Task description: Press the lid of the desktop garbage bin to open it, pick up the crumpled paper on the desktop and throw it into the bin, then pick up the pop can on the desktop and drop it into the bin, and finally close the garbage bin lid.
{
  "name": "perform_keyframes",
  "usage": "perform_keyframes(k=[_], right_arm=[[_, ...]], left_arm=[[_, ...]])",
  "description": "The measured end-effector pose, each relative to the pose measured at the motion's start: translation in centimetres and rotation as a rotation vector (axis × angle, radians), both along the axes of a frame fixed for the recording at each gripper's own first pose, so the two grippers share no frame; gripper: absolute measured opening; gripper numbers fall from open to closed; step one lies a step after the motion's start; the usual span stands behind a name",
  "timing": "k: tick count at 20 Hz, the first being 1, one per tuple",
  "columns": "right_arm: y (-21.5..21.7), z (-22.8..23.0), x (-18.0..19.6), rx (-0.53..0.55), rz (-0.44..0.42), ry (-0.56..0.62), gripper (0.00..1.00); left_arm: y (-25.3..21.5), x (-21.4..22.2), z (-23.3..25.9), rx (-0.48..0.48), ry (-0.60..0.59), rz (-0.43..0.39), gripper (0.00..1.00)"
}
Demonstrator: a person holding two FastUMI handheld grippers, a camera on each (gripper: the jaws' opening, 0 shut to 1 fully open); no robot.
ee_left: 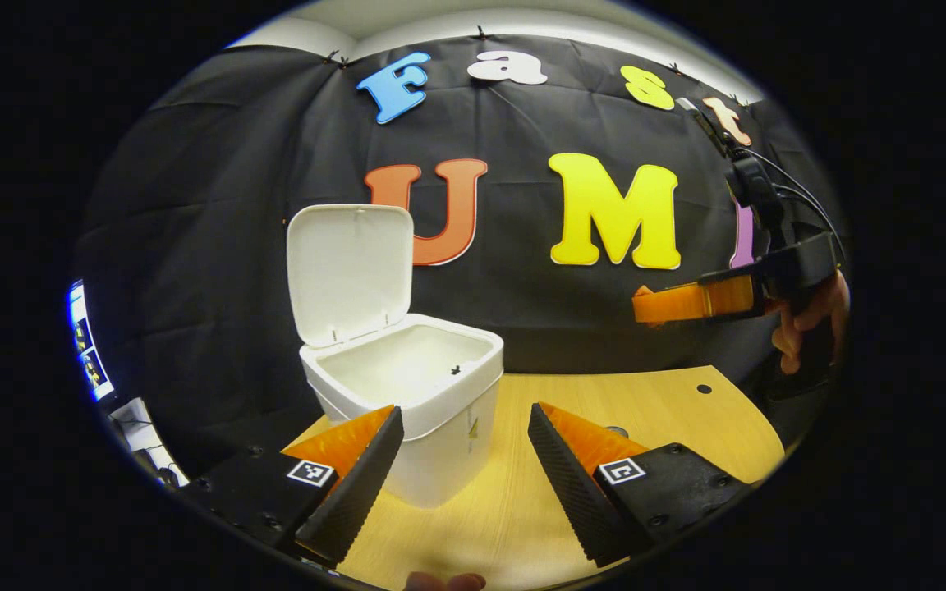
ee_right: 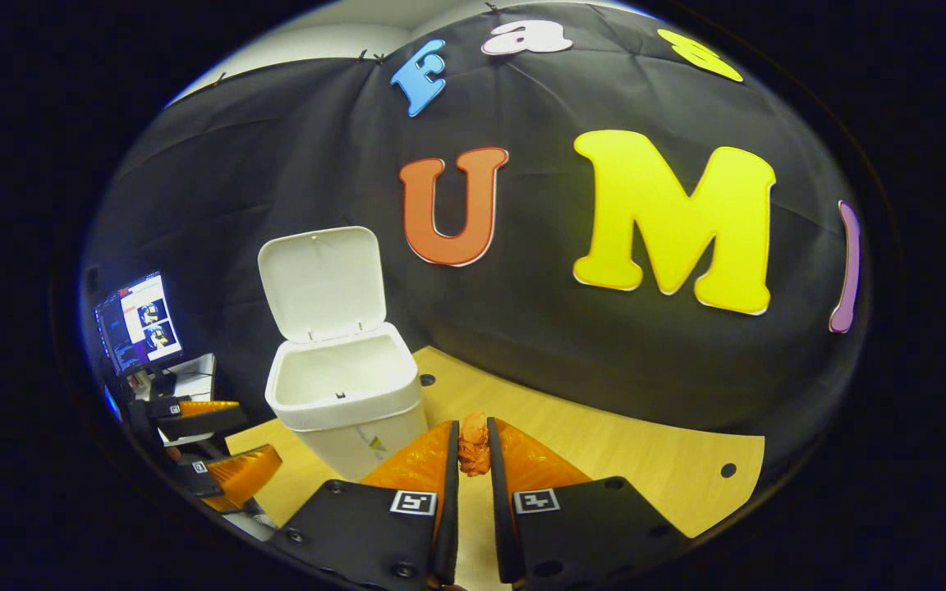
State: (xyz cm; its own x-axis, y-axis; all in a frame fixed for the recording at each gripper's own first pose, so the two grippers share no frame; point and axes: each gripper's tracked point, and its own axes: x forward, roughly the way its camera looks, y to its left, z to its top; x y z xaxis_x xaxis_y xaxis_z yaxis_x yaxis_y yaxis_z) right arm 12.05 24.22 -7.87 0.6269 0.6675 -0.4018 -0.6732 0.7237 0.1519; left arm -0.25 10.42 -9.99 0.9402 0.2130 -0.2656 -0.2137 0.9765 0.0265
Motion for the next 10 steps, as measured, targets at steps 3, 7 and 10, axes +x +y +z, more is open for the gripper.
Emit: perform_keyframes(k=[3,7,10], right_arm=[[4.9,1.3,-0.5,0.015,0.051,-0.013,0.19],[11.0,1.1,-1.2,0.017,0.115,-0.002,0.2],[15.3,0.1,-0.8,0.006,0.148,-0.005,0.19]], left_arm=[[2.9,-1.6,0.6,0.008,-0.013,0.063,1.0],[6.5,-4.4,1.0,0.007,-0.017,0.147,1.0],[8.6,-6.6,0.8,0.004,-0.012,0.206,1.0]])
